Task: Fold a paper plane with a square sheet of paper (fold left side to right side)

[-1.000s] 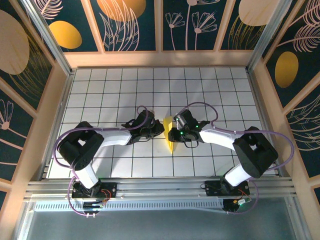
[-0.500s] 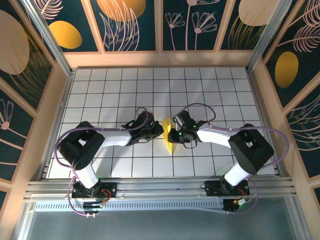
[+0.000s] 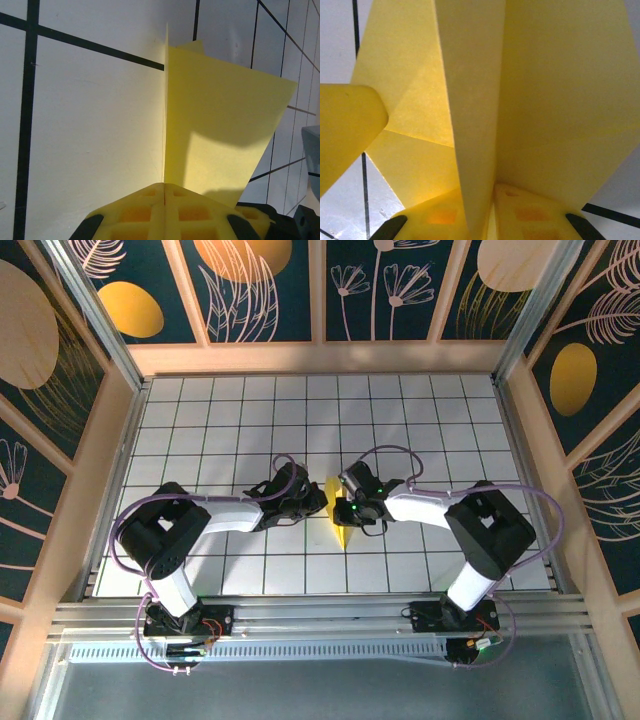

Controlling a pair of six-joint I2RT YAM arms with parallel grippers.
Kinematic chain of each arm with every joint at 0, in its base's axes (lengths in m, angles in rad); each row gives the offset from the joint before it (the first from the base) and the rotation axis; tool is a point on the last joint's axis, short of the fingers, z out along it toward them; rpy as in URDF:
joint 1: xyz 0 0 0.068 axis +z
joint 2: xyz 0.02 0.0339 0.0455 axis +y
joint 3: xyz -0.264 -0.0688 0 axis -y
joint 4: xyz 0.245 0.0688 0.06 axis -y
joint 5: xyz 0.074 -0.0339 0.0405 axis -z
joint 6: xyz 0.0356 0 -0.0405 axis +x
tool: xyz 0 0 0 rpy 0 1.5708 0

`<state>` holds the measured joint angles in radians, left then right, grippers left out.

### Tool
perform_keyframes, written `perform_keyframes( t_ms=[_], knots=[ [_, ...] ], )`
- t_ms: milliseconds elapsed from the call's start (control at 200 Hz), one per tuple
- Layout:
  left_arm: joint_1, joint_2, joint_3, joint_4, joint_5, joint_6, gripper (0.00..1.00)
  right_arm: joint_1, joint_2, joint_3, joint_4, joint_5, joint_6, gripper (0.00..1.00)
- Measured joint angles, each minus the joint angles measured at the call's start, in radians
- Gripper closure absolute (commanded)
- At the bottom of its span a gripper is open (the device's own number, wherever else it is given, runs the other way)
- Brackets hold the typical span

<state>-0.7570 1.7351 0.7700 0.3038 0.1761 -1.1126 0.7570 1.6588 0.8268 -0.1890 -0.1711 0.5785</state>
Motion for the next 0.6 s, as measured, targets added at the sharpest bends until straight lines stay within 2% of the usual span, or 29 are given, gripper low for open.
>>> perform_keyframes(
  t_ms=[115,185,380,460,600],
  knots=[
    [0.000,0.000,0.000,0.000,0.000,0.000,1.00,0.006,0.009,0.010,-0.003,0.010,0.005,0.87],
    [0.000,0.000,-0.002,0.000,0.000,0.000,0.95,0.010,0.011,0.013,-0.003,0.014,0.007,0.88],
    [0.000,-0.047,-0.019,-0.021,-0.027,0.011,0.69,0.011,0.011,0.035,-0.040,0.027,0.007,0.95],
    [0.000,-0.119,-0.025,-0.049,-0.065,0.036,0.58,0.011,0.011,0.056,-0.063,0.040,0.003,0.99],
    [0.000,-0.283,-0.028,-0.123,-0.166,0.071,0.42,0.010,0.011,0.121,-0.117,0.065,0.003,0.99]
  ],
)
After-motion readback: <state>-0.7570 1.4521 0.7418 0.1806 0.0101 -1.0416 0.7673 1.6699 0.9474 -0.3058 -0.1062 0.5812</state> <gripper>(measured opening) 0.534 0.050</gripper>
